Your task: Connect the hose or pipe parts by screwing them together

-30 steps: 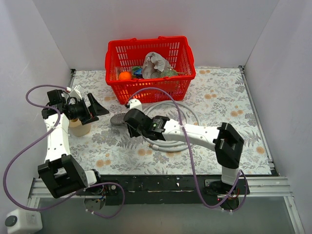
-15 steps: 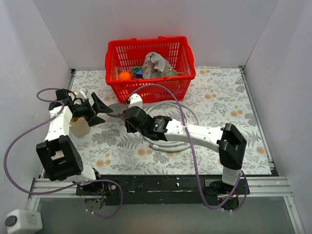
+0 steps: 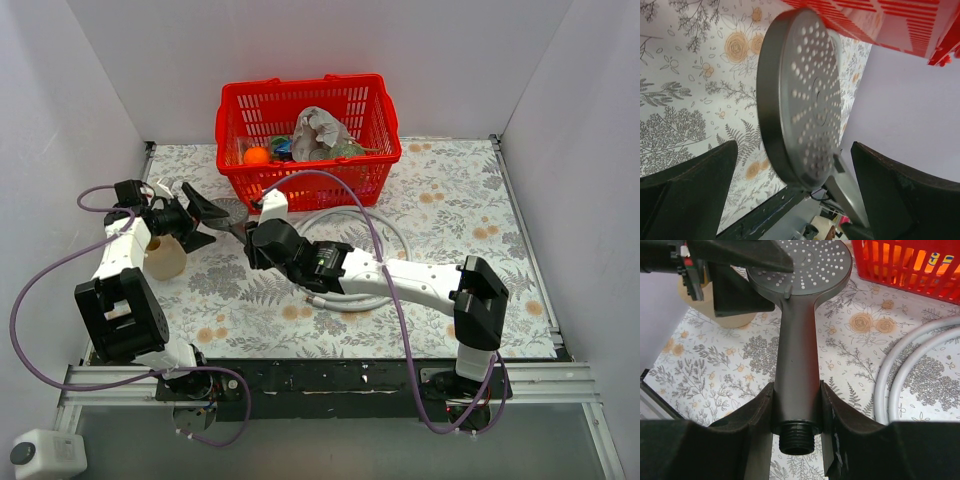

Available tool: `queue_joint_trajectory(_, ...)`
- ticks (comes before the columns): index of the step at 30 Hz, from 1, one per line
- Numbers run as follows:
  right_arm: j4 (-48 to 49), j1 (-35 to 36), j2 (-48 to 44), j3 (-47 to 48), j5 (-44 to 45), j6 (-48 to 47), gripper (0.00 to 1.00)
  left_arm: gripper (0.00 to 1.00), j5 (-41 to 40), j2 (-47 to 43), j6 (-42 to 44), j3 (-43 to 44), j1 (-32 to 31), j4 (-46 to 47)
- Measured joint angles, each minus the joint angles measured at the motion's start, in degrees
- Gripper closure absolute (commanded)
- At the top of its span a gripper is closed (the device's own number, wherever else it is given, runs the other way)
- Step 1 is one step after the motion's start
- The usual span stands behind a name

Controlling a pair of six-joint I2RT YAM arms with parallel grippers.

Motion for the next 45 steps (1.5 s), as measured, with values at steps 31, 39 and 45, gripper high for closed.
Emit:
queue_joint_trajectory(31,2.2,4.5,3.9,2.6,1.4,-1.2,0.99,0.56,0.9,-1.8,-16.1,-4.7,0.7,14.3)
queue_joint_trajectory(39,3.6,4.8,3.1,0.4,3.1,1.5,0.99,0.24,2.6,-3.6,-11.9,-4.1,0.3,13.0)
queue_joint_trajectory(45,4.3,4.4,1.7,-0.9,3.1,3.3,0.99,0.22,4.1,-6.5,-10.4,-3.2,0.2,12.3)
